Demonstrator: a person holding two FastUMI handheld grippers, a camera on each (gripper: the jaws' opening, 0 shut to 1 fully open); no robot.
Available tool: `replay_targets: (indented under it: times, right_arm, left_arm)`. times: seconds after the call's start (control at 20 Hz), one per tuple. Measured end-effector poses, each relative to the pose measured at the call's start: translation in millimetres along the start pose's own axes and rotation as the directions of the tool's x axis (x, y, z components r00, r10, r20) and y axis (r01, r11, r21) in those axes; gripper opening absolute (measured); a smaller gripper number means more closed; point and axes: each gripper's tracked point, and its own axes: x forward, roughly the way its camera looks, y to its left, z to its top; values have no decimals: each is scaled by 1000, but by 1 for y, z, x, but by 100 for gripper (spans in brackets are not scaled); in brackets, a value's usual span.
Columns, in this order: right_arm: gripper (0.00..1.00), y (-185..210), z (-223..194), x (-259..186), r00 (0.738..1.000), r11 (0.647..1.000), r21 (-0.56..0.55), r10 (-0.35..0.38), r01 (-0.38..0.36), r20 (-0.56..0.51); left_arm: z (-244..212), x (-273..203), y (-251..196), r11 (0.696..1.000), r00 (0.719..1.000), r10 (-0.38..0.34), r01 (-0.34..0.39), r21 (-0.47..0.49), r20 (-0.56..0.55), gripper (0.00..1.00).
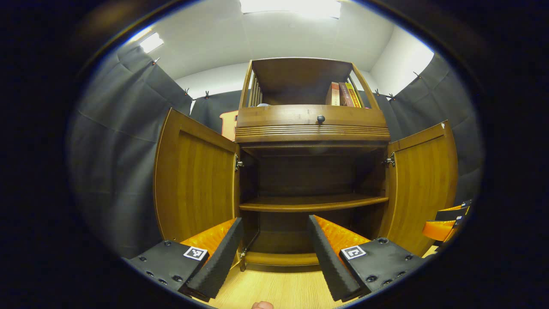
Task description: Open the right door of the double-door shoe cabinet with the right hand, and open the left door with the left hand.
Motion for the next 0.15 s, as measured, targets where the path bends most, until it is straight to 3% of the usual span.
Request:
replay_targets:
  times: [0.15]
  right_arm:
    - [100, -1, 5, 0, 1000, 1000, 3, 2, -2, 10]
  left_arm:
    - [3, -3, -2, 1000, 1000, -1, 0, 20, 16, 98]
